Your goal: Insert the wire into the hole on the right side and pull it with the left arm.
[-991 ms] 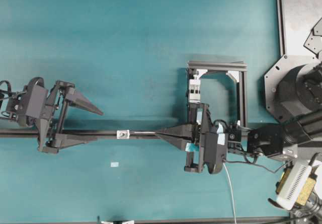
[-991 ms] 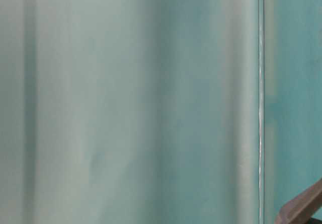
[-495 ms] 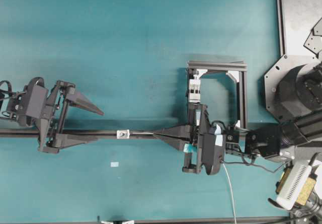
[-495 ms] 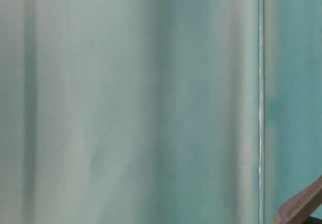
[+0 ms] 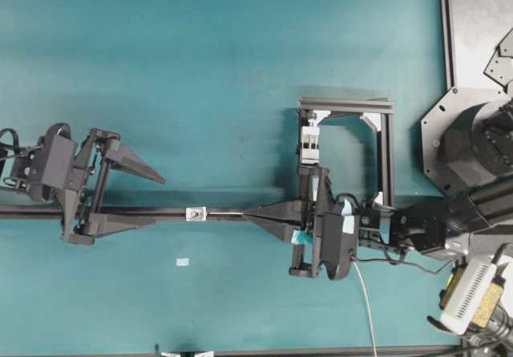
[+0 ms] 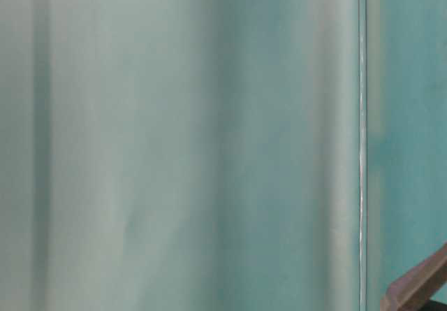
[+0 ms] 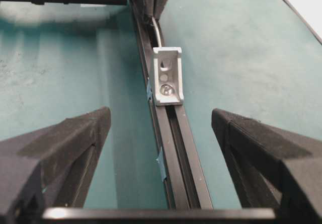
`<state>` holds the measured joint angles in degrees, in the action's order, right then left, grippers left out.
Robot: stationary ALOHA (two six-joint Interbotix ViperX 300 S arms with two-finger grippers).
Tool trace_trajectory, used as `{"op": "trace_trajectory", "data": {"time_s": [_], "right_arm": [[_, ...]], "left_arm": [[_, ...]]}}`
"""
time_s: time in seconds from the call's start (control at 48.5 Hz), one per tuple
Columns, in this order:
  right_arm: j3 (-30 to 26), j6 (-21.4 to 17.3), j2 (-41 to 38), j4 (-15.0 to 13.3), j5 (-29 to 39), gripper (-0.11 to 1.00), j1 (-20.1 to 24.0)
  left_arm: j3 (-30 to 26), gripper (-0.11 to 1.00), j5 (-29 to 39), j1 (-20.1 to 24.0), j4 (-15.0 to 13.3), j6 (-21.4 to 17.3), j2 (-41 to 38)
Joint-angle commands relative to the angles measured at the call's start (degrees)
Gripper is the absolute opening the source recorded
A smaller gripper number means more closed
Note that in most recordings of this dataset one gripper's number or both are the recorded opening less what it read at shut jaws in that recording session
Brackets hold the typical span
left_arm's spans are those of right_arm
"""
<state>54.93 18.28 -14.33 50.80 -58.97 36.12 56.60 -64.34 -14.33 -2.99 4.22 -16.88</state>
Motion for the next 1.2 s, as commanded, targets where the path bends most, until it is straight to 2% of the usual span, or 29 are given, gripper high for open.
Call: {"op": "trace_trajectory", "data": {"time_s": [0.0,1.176], "right_arm": [[-0.9,-0.2,0.7,0.1,-0.7,0.03,0.4],[-4.0,0.3,-2.7,0.0,-1.9,0.03,-0.9]], "left_arm": [[-0.6,0.73,-0.6,-0.3,-0.1,0.0,0.8],[-1.1,0.73,-0.3,-0.9,0.0,-0.2,0.8]]}}
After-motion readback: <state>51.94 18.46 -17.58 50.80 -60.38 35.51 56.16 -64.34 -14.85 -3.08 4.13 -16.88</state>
